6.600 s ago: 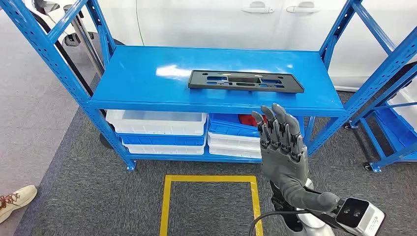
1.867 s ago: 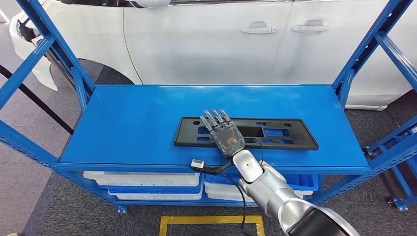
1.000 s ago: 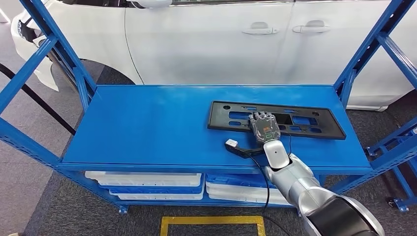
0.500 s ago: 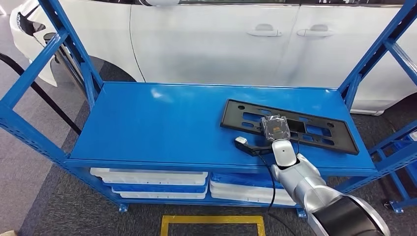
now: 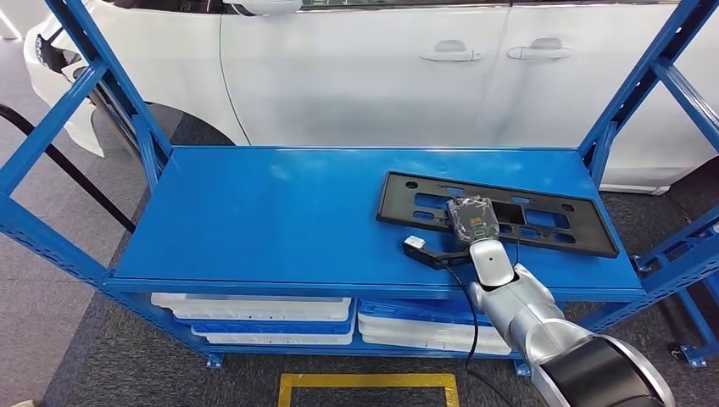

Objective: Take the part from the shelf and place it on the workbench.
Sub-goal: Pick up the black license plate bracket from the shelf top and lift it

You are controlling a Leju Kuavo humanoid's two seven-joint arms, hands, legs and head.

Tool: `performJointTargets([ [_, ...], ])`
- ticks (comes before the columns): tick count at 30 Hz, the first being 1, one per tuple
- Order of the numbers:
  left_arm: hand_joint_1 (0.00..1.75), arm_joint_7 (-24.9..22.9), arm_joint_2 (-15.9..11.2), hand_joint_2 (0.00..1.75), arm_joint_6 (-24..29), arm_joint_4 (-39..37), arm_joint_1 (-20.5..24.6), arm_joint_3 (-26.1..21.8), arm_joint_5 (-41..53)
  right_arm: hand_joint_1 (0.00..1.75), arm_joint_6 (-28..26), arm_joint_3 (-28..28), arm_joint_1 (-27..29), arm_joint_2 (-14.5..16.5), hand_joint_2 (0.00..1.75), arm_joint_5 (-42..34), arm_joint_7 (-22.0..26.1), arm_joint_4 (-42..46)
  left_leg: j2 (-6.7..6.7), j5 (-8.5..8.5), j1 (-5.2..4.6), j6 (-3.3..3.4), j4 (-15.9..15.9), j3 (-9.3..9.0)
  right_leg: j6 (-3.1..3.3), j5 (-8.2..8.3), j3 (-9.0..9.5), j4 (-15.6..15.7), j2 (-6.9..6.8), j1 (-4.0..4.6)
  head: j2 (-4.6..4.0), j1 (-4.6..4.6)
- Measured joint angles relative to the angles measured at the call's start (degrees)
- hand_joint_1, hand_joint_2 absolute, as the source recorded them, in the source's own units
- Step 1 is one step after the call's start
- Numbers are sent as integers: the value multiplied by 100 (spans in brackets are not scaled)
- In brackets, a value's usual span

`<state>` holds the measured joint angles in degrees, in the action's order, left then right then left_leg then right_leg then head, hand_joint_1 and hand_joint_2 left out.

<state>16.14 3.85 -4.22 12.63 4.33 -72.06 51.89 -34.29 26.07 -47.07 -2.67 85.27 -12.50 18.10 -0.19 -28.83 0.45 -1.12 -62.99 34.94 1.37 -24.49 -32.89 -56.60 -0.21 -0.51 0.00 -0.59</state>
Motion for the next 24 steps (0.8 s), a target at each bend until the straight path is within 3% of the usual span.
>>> performJointTargets([
  [2,0,-3,-2,175,-26,0,-5,1,23,175,-191,-162,39,96,175,-668,878,70,1,-305,25,-47,-671,323,15,6,-27,-4,2,5,0,0],
  [3,0,-7,-3,175,-56,0,-11,2,36,175,-288,-290,90,176,175,-1252,1644,182,1,-392,37,-68,-951,459,19,8,-39,-9,16,8,0,0],
  [4,0,-11,-6,175,-96,0,-12,2,49,175,-344,-439,166,267,175,-1964,2587,389,2,-373,46,-81,-1049,505,21,8,-45,-17,36,10,0,0],
  [5,0,-16,-11,175,-135,0,-7,2,58,175,-359,-584,251,361,175,-2700,3577,695,2,-246,52,-84,-928,442,18,4,-40,-26,62,12,0,-1],
  [7,0,-17,-22,175,-184,0,26,3,69,175,-268,-775,383,519,175,-3806,4844,1382,7,167,57,-58,-166,69,-3,-18,-5,-38,96,15,0,-1],
  [9,0,-18,-30,175,-196,0,71,5,79,175,-169,-844,471,599,175,-4160,4892,1883,3,380,31,12,465,-227,-55,-41,12,-48,89,40,0,-1],
  [10,0,-17,-31,175,-200,0,83,6,83,175,-143,-860,525,616,175,-4207,4765,2050,-7,393,17,51,581,-270,-85,-43,9,-49,77,49,0,-1],
  [12,0,6,-32,175,-258,0,75,6,80,175,74,-866,686,595,175,-4603,4708,2482,-30,408,11,131,606,-255,-153,-39,-8,-46,54,54,0,0],
  [14,0,78,-33,175,-381,0,60,5,62,175,578,-772,936,487,175,-5779,4917,3334,-32,440,22,202,637,-246,-213,-170,-86,-208,51,40,0,0],
  [15,0,129,-36,175,-441,0,61,5,54,175,891,-686,1085,414,175,-6540,4993,3893,-26,451,27,230,653,-243,-235,-333,-200,-455,51,35,0,0],
  [17,0,247,-42,175,-525,0,72,5,35,175,1591,-498,1443,288,175,-7897,5010,5152,-12,445,17,260,650,-231,-262,-747,-566,-1241,50,24,0,0],
  [18,0,303,-44,175,-548,0,75,4,21,175,1962,-433,1654,239,175,-8307,5012,5778,-9,437,12,267,647,-229,-272,-872,-732,-1584,49,21,0,0],
  [19,0,356,-43,175,-562,0,76,4,6,175,2321,-377,1869,195,175,-8577,5013,6390,-10,426,11,269,642,-232,-277,-891,-823,-1762,49,18,0,0],
  [20,0,408,-40,175,-571,0,75,4,-10,175,2676,-325,2065,162,175,-8766,5013,6953,-14,412,10,266,635,-240,-277,-787,-803,-1709,48,14,0,0],
  [21,0,454,-36,175,-574,0,73,4,-27,175,2966,-283,2224,136,175,-8923,5013,7429,-21,393,11,258,626,-256,-273,-589,-675,-1427,46,9,0,0],
  [23,0,539,-20,175,-574,0,70,4,-56,175,3459,-226,2446,101,175,-9249,5013,8204,-36,343,0,219,589,-278,-244,-201,-297,-612,37,9,0,1],
  [24,0,572,-13,175,-569,0,68,2,-67,175,3691,-219,2526,91,175,-9386,5013,8481,-42,322,-11,193,572,-279,-219,-104,-168,-325,35,12,0,1],
])
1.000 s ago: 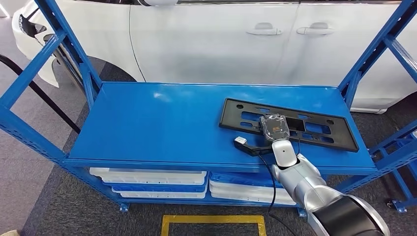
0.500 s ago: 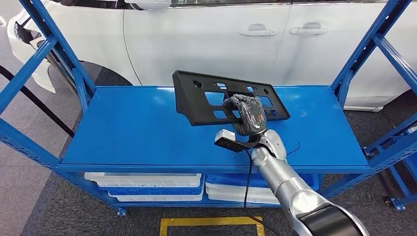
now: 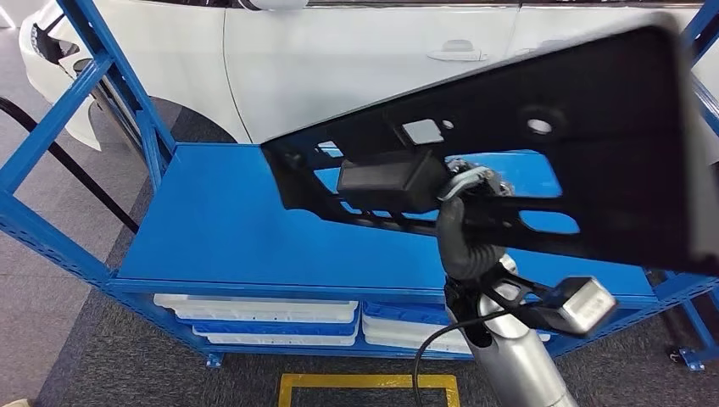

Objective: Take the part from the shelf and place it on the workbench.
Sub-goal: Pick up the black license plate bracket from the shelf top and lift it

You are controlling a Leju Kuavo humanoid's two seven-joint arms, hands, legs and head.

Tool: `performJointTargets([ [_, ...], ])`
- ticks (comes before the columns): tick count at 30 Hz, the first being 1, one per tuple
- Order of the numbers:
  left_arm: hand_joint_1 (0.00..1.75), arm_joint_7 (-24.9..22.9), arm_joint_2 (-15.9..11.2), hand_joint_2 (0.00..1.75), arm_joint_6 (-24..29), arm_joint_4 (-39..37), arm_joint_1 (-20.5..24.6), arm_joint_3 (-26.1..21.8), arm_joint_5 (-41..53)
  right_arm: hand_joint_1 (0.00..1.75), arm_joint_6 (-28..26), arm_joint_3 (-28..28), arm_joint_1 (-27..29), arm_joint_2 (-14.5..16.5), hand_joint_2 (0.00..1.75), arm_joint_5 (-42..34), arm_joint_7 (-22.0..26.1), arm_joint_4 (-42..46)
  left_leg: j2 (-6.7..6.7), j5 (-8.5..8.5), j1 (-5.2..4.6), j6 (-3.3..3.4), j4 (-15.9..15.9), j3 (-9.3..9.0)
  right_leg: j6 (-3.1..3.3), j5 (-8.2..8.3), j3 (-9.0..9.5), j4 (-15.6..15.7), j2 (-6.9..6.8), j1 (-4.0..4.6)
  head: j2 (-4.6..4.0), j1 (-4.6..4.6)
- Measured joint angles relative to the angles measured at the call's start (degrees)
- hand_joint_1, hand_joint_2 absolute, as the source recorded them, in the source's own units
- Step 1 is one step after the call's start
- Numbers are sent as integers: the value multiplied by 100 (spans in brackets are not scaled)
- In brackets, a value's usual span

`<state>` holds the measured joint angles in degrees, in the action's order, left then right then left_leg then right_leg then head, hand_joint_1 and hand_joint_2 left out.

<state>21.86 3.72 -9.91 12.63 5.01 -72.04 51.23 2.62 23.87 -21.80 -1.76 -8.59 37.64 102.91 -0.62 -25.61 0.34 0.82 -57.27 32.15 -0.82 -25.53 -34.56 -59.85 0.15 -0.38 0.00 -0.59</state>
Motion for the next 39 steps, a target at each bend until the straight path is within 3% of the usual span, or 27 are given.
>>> performJointTargets([
  [1,0,24,5,175,8,0,-2,-3,-7,175,253,4,73,-6,175,-127,0,220,-4,-15,-11,-29,-11,5,30,23,60,145,2,8,0,0],
  [5,0,65,11,175,46,0,4,-10,-15,175,1114,27,267,-20,175,-656,-31,679,12,-125,1,-165,-120,38,179,25,74,204,18,3,0,-1],
  [7,0,69,14,175,63,0,13,-9,-6,175,1258,53,272,-19,175,-867,-119,790,22,-430,19,-226,-634,265,230,32,85,224,8,-10,0,-1],
  [9,0,65,15,175,83,0,13,-9,17,175,1371,86,260,-18,175,-1092,-291,824,24,-765,30,-263,-1402,629,250,30,79,221,3,0,0,-1],
  [10,0,62,15,175,89,0,12,-9,31,175,1413,111,251,-18,175,-1175,-375,826,24,-815,31,-269,-1632,745,253,29,78,219,2,5,0,-1],
  [11,0,58,15,175,95,0,12,-9,44,175,1447,141,238,-18,175,-1226,-433,825,24,-749,31,-263,-1642,757,254,28,81,218,2,11,0,-1],
  [12,0,56,15,175,97,0,15,-9,54,175,1467,173,221,-18,175,-1247,-463,824,24,-582,29,-245,-1412,651,254,28,90,218,3,17,0,-1],
  [14,0,52,11,175,102,0,26,-9,60,175,1489,222,176,-18,175,-1265,-477,824,25,-188,12,-174,-578,245,243,22,114,217,4,35,0,-1],
  [16,0,50,6,175,105,0,37,-9,62,175,1491,248,135,-18,175,-1280,-483,824,27,-27,-21,-103,-53,-3,202,20,116,212,4,49,0,-1],
  [20,0,27,5,175,136,0,37,-9,63,175,1546,303,57,-34,175,-1419,-521,819,39,49,-18,5,84,-40,75,-23,95,168,2,36,0,-1],
  [22,0,-2,6,175,187,0,53,-9,60,175,1570,370,-55,-78,175,-1625,-573,787,54,113,11,51,136,-42,22,-329,-82,-258,3,24,0,-1],
  [24,0,-24,4,175,245,0,62,-9,56,175,1512,455,-157,-145,175,-1827,-619,706,59,131,7,67,130,0,-22,-732,-412,-1021,3,2,0,-1],
  [25,0,-33,3,175,273,0,61,-10,54,175,1445,499,-194,-183,175,-1907,-626,653,60,138,8,67,118,23,-41,-831,-531,-1305,2,-11,0,-1],
  [26,0,-50,2,175,301,0,59,-11,51,175,1356,541,-228,-224,175,-1974,-616,602,59,142,10,63,99,47,-57,-814,-552,-1387,0,-25,0,-1],
  [27,0,-73,0,175,328,0,56,-13,44,175,1253,582,-262,-270,175,-2029,-589,557,56,143,13,57,71,71,-67,-689,-456,-1230,-2,-41,0,-1],
  [29,0,-141,-2,175,382,0,51,-20,10,175,1071,653,-321,-377,175,-2110,-495,507,44,134,16,31,1,119,-67,-351,-52,-489,-9,-69,0,-1],
  [31,0,-224,-5,175,443,0,44,-39,-46,175,947,720,-343,-489,175,-2155,-381,485,31,131,-2,-29,-68,174,-19,-181,186,23,-2,-61,0,-1],
  [35,0,-422,-19,175,550,0,22,-90,-131,175,691,867,-319,-666,175,-2076,-148,449,29,125,8,-175,-117,253,149,-75,130,112,8,-39,0,-1],
  [37,0,-499,-25,175,580,0,21,-116,-134,175,601,944,-309,-708,175,-2003,-79,443,33,-193,26,-230,-484,405,232,-1,73,143,-11,-51,0,-1],
  [39,0,-530,-27,175,593,0,22,-143,-135,175,566,1005,-289,-738,175,-1974,-63,435,34,-666,34,-270,-1239,674,264,69,-21,140,-19,-35,0,-1],
])
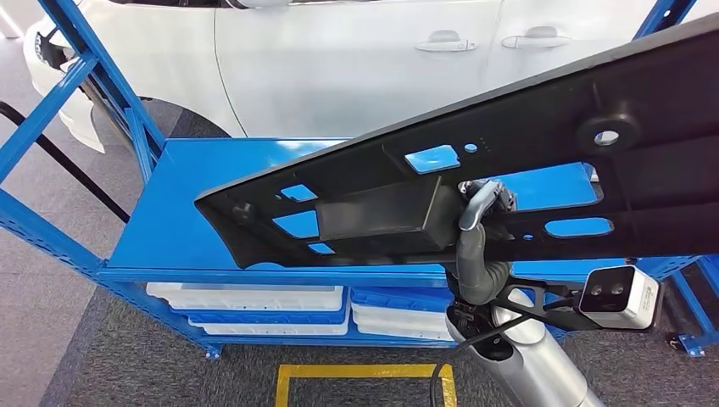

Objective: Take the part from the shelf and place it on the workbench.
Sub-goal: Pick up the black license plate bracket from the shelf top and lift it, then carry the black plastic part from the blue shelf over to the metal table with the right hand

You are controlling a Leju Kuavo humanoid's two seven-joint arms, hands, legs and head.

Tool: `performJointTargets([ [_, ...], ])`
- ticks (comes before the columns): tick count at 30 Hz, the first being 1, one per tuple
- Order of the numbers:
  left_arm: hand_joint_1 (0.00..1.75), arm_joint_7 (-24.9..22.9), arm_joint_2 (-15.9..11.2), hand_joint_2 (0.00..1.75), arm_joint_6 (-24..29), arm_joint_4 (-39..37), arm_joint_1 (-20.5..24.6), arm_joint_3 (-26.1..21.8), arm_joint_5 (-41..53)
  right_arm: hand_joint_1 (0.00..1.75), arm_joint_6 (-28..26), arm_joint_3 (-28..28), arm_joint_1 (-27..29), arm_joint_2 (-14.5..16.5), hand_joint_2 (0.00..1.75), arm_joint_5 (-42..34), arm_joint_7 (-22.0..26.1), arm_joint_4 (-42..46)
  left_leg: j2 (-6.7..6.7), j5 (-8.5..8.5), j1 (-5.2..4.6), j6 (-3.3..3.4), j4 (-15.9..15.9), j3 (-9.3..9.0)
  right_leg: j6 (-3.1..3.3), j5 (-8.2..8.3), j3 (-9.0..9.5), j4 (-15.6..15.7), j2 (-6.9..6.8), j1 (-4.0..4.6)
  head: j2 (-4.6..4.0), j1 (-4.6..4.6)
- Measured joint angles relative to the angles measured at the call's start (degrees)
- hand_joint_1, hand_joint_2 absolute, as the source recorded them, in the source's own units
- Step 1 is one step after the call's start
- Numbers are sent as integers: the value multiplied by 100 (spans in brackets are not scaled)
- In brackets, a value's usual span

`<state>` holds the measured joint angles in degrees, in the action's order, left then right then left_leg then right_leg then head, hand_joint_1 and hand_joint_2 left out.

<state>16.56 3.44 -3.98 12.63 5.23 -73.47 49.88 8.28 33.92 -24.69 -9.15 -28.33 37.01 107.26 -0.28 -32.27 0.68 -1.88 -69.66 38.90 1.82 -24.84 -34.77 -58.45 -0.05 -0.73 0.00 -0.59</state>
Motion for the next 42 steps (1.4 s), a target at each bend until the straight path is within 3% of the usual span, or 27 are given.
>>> performJointTargets([
  [1,0,-9,-1,175,3,0,-1,-9,0,175,-7,25,15,-14,175,7,1,-8,0,-156,1,-10,-320,91,3,38,-53,-4,-1,11,0,0],
  [2,0,-17,-1,175,5,0,-3,-15,0,175,-10,43,29,-26,175,11,3,-17,0,-208,1,-7,-451,87,4,76,-105,-8,-2,22,0,0],
  [3,0,-35,-1,175,10,0,-3,-17,1,175,-15,56,41,-35,175,19,8,-24,0,-155,-1,10,-339,-39,2,114,-153,-11,-2,33,0,0],
  [6,0,-205,-16,175,44,0,14,-20,7,175,-34,67,60,-45,175,91,24,-22,5,196,-41,135,877,-848,-26,228,-246,-12,1,61,0,0],
  [8,0,-324,-31,175,70,0,22,-25,4,175,-20,92,75,-49,175,157,28,-14,12,281,-96,204,1284,-1080,-86,295,-258,-1,-3,51,0,-1],
  [11,0,-448,-27,175,114,0,1,-44,8,175,144,150,110,-62,175,189,24,-7,22,443,-104,274,1354,-1037,-195,349,-273,28,0,32,0,-2],
  [13,0,-510,-12,175,125,0,-4,-49,37,175,363,158,149,-77,175,199,24,-7,42,604,-69,334,1424,-958,-251,27,-384,-218,8,30,0,-2],
  [15,0,-553,9,175,117,0,-3,-49,82,175,601,158,224,-90,175,248,31,-7,52,727,-66,364,1429,-813,-297,-537,-589,-883,9,9,0,-2],
  [16,0,-571,21,175,114,0,-5,-49,107,175,693,158,273,-97,175,279,33,-7,54,782,-66,358,1420,-730,-322,-718,-664,-1236,8,-2,0,-2],
  [17,0,-588,37,175,111,0,-7,-48,124,175,760,158,321,-105,175,304,34,-6,57,833,-64,350,1405,-646,-344,-781,-674,-1467,8,-12,0,-2],
  [18,0,-602,51,175,111,0,-8,-47,138,175,800,157,361,-118,175,321,34,0,60,877,-58,336,1380,-561,-363,-722,-583,-1498,6,-24,0,-2],
  [20,0,-628,84,175,112,0,-7,-44,151,175,855,154,405,-148,175,340,32,19,64,944,-43,297,1299,-402,-389,-475,-99,-963,2,-52,0,-2],
  [22,0,-651,108,175,120,0,-6,-43,153,175,940,146,419,-178,175,335,30,31,61,989,-48,242,1199,-276,-352,-425,387,-262,7,-49,0,-4],
  [23,0,-662,115,175,128,0,-5,-43,152,175,996,143,421,-192,175,325,30,29,60,1012,-54,208,1162,-242,-310,-455,498,-74,14,-38,0,-7],
  [26,0,-685,132,175,161,0,-10,-45,122,175,1130,135,415,-212,175,257,23,21,54,1078,-41,93,1143,-199,-152,-401,450,-9,22,-15,0,-9],
  [27,0,-690,137,175,175,0,-15,-47,104,175,1162,134,398,-213,175,220,14,21,52,985,-28,58,1077,-160,-101,-347,408,-1,13,-19,0,-9],
  [28,0,-696,141,175,189,0,-20,-49,88,175,1189,134,375,-213,175,181,4,22,51,788,-14,27,907,-95,-57,-285,351,11,4,-25,0,-9],
  [30,0,-699,150,175,203,0,-19,-52,71,175,1220,132,329,-214,175,115,-19,23,51,203,3,-24,254,104,-9,-162,204,8,-3,-18,0,-10],
  [31,0,-697,151,175,205,0,-17,-54,69,175,1224,129,315,-214,175,91,-32,22,51,-14,7,-43,-115,186,-6,-103,125,4,-3,-10,0,-10],
  [32,0,-691,150,175,206,0,-15,-54,69,175,1221,124,306,-215,175,68,-46,22,51,-104,9,-51,-387,212,-7,-43,45,-2,-4,-3,0,-10],
  [33,0,-682,149,175,207,0,-15,-54,71,175,1211,114,297,-217,175,45,-63,21,51,-66,8,-49,-491,154,-14,14,-34,-7,-4,3,0,-10],
  [34,0,-670,148,175,207,0,-14,-54,75,175,1195,96,286,-219,175,26,-77,22,51,66,6,-33,-382,-12,-23,73,-110,-11,-4,9,0,-10],
  [36,0,-649,138,175,203,2,-5,-54,84,175,1152,51,258,-227,175,-1,-94,25,46,277,-8,39,363,-617,-50,184,-229,-18,-2,21,0,-11],
  [38,0,-635,121,175,199,4,11,-54,90,175,1129,14,234,-237,175,-17,-98,30,40,255,-44,112,1111,-1132,-102,284,-275,-10,-7,27,0,-10],
  [39,0,-632,113,175,199,5,17,-54,91,175,1125,4,226,-241,175,-24,-99,33,39,219,-66,142,1288,-1231,-136,333,-278,7,-13,23,0,-10],
  [41,0,-621,107,175,196,4,16,-54,106,175,1094,-6,218,-257,175,-30,-102,39,48,313,-75,206,1374,-1199,-211,422,-278,53,-17,7,0,-10],
  [42,0,-616,104,175,191,4,17,-53,117,175,1061,-9,215,-272,175,-32,-104,43,60,387,-68,248,1412,-1168,-243,369,-304,28,-12,2,0,-10],
])
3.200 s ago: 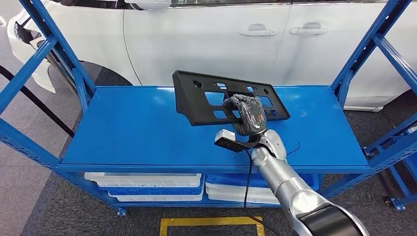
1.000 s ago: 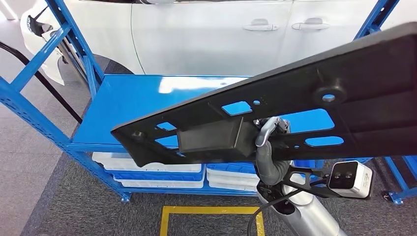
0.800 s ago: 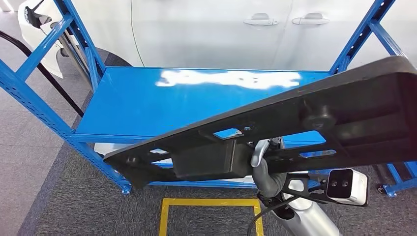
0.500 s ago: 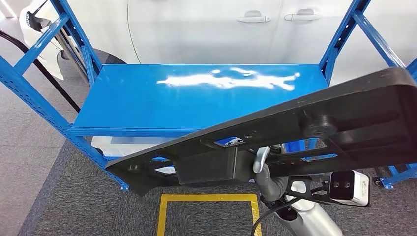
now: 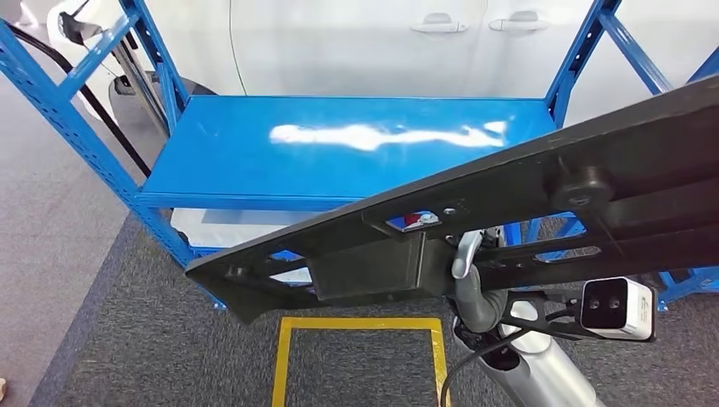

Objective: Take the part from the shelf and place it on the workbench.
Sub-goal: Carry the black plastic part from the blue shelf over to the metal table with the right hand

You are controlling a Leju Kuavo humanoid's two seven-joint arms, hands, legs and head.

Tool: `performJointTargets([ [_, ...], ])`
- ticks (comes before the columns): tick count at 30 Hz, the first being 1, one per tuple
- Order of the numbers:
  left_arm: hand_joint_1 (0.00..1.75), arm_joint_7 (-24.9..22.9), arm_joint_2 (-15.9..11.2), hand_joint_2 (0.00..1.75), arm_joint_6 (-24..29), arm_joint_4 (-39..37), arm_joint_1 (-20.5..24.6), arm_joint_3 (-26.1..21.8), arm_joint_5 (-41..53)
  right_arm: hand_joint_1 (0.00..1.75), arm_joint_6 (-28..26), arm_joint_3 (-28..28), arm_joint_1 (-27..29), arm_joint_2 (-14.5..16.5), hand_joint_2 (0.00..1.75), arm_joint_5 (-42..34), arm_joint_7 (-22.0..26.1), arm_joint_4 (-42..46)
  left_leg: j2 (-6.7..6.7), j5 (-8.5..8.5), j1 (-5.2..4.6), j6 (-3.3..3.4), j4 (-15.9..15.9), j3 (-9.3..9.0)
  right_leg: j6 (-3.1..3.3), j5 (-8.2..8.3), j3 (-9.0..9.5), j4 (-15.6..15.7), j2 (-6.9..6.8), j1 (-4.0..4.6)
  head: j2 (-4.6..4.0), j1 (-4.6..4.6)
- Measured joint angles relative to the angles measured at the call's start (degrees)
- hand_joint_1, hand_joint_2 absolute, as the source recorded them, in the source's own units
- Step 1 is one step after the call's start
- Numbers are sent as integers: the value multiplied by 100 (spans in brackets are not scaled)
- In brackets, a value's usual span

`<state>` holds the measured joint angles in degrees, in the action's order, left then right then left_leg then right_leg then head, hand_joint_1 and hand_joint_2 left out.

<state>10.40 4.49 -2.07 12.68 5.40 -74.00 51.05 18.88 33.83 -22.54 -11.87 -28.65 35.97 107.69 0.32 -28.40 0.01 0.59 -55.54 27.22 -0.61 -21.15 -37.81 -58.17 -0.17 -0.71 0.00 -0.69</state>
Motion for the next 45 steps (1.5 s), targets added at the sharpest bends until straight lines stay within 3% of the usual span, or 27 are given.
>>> performJointTargets([
  [2,0,13,-1,175,-11,0,2,2,19,175,-80,-4,-4,-34,175,-1,-9,10,25,169,23,74,63,112,-37,-418,-125,-337,11,-4,0,1],
  [4,0,23,-1,175,-25,0,2,4,21,175,-136,-4,-3,-65,175,-1,-14,16,32,306,11,102,58,287,-59,-974,-305,-1050,15,-9,0,0],
  [5,0,26,0,175,-32,0,1,4,22,175,-150,-4,0,-77,175,0,-14,16,33,372,8,98,46,384,-74,-1092,-352,-1373,15,-11,0,0],
  [6,0,27,1,175,-39,0,0,4,22,175,-158,-4,1,-84,175,3,-14,16,35,435,9,88,27,482,-87,-1076,-330,-1557,14,-16,0,-1],
  [7,0,29,3,175,-45,0,0,4,23,175,-166,-4,-1,-88,175,5,-19,17,36,488,13,74,-1,578,-97,-952,-211,-1542,13,-23,0,-1],
  [9,0,34,10,175,-51,0,1,4,23,175,-190,-4,-26,-87,175,8,-54,24,34,562,19,36,-89,749,-102,-727,299,-940,10,-44,0,-1],
  [11,0,40,15,175,-57,0,3,5,23,175,-222,-4,-67,-82,175,5,-98,35,29,615,10,-20,-197,876,-64,-785,771,-235,17,-30,0,-1],
  [12,0,45,15,175,-60,0,3,6,22,175,-236,-4,-84,-79,175,-3,-114,39,27,646,4,-56,-228,913,-28,-852,870,-56,23,-15,0,-2],
  [15,0,57,7,175,-65,0,-11,6,21,175,-245,-4,-126,-77,175,-41,-152,46,18,683,17,-168,-263,970,123,-770,806,-11,12,-5,0,-2],
  [17,0,61,-2,175,-64,0,-17,6,21,175,-228,-4,-162,-77,175,-79,-167,45,12,315,43,-232,-592,1108,213,-641,687,9,-6,-18,0,-2],
  [19,0,62,-5,175,-62,0,-16,6,20,175,-203,-4,-180,-77,175,-129,-164,36,11,-241,61,-287,-1308,1327,247,-520,526,4,-8,-7,0,-3],
  [20,0,62,-8,175,-61,0,-15,6,20,175,-185,-4,-181,-77,175,-154,-160,27,12,-396,66,-303,-1654,1400,247,-462,443,0,-8,-1,0,-3],
  [21,0,62,-10,175,-60,0,-16,6,19,175,-160,-4,-180,-77,175,-177,-150,15,11,-409,67,-309,-1855,1398,242,-409,364,-3,-7,3,0,-3],
  [22,0,63,-11,175,-60,0,-16,6,19,175,-130,-4,-180,-77,175,-202,-136,3,10,-306,67,-302,-1872,1305,233,-357,289,-7,-6,6,0,-3],
  [24,0,69,-19,175,-56,1,-15,6,16,175,-63,-4,-187,-77,175,-250,-108,-16,7,-7,56,-241,-1296,806,210,-257,173,-12,-6,14,0,-3],
  [25,0,72,-29,175,-54,2,-12,6,14,175,-41,-4,-196,-77,175,-273,-100,-22,7,30,43,-193,-850,484,192,-214,133,-17,-6,24,0,-3],
  [26,0,75,-39,175,-51,3,-8,6,11,175,-28,-4,-209,-77,175,-296,-97,-27,8,4,28,-153,-469,227,167,-173,108,-18,-10,30,0,-3],
  [28,0,79,-55,175,-48,4,-4,6,3,175,-24,-4,-243,-78,175,-341,-99,-33,12,-103,-7,-90,-87,25,98,-102,91,-5,-23,24,0,-3],
  [30,0,80,-58,175,-47,4,-11,5,-8,175,-24,-4,-268,-78,175,-364,-101,-39,17,-27,-5,-31,-8,48,18,-64,80,4,-28,8,0,-3],
  [31,0,79,-59,175,-47,4,-14,4,-11,175,-24,-4,-279,-79,175,-368,-101,-43,22,32,5,7,26,59,-12,-132,42,-72,-22,5,0,-3],
  [33,0,80,-59,175,-43,4,-14,4,-19,175,-41,-4,-292,-81,175,-374,-109,-55,35,140,20,58,64,112,-53,-502,-171,-579,-3,-5,0,-3],
  [35,0,90,-60,175,-24,4,-18,3,-24,175,-114,-4,-298,-97,175,-397,-135,-69,36,206,14,73,51,206,-88,-914,-458,-1345,5,-12,0,-3],
  [36,0,100,-60,175,-14,4,-20,3,-26,175,-168,-4,-299,-113,175,-413,-151,-75,36,229,12,70,39,247,-103,-993,-514,-1566,5,-17,0,-3],
  [37,0,110,-59,175,-8,4,-23,2,-28,175,-217,-4,-306,-134,175,-431,-164,-78,35,244,14,64,20,282,-113,-962,-457,-1566,4,-24,0,-3],
  [38,0,120,-58,175,-8,4,-25,2,-29,175,-256,-4,-321,-160,175,-445,-173,-79,33,249,16,56,-6,307,-117,-835,-278,-1319,2,-32,0,-3],
  [41,0,136,-57,175,0,4,-23,2,-36,175,-330,-4,-397,-251,175,-498,-166,-80,27,216,-1,-10,-136,382,-59,-500,364,-251,-2,-36,0,-3],
  [45,0,167,-60,175,84,4,-13,2,-30,175,-427,-4,-418,-336,175,-492,-36,-83,28,216,-4,-125,-191,440,92,-474,400,-77,20,0,0,-3],
])
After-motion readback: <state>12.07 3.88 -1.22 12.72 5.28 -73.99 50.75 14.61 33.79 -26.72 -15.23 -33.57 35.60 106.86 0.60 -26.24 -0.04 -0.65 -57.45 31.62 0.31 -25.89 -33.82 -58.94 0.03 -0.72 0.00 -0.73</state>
